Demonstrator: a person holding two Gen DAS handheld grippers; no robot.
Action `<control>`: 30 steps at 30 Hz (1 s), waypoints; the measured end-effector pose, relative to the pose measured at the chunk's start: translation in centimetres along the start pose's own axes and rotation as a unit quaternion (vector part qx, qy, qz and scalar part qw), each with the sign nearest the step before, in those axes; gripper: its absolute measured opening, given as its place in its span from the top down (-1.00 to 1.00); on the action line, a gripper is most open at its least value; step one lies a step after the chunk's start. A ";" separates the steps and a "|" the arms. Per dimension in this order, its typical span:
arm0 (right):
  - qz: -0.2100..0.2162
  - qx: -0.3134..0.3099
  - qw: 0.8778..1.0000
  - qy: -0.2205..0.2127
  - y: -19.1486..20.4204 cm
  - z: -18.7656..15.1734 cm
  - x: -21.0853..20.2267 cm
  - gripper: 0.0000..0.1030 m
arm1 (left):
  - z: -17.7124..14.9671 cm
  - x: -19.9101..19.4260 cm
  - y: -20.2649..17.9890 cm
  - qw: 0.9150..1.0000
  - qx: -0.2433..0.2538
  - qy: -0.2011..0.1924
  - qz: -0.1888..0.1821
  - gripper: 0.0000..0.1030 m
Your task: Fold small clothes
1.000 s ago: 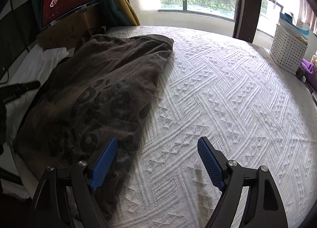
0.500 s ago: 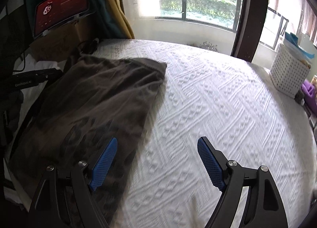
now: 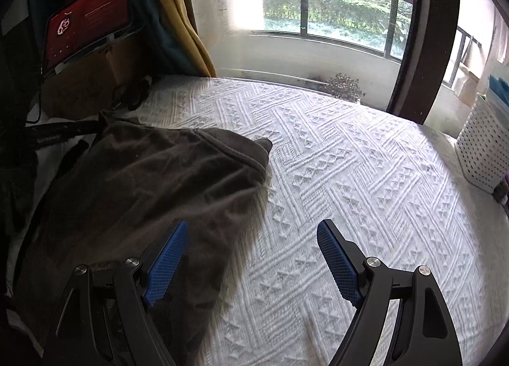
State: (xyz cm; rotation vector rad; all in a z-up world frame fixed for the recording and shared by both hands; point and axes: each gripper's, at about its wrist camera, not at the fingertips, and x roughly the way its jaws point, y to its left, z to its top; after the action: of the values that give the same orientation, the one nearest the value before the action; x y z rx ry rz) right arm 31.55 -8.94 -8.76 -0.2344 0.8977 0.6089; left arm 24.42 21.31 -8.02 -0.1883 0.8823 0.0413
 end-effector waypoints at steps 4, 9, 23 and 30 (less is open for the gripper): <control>-0.002 0.006 1.000 0.000 -0.7 0.4 0.4 -0.63 | 0.5 -0.6 -3.3 0.997 0.080 0.010 -0.010 -0.13; -0.004 0.013 1.000 -0.003 -1.5 0.6 0.5 -0.63 | 0.0 1.4 -5.5 0.989 0.141 0.041 0.031 -0.16; 0.000 0.023 1.000 -0.001 -2.5 0.2 1.0 -0.64 | 1.9 -1.6 -5.2 0.991 0.133 -0.002 0.018 -0.18; 0.001 0.024 1.000 -0.005 -2.4 0.3 0.7 -0.63 | 1.7 3.0 -5.8 0.981 0.175 0.063 0.054 -0.19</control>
State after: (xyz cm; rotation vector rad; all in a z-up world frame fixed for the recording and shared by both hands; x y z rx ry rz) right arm 33.47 -10.46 -9.32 -0.1881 0.9007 0.5888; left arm 28.28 15.85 -8.39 0.1891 1.0109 -0.0256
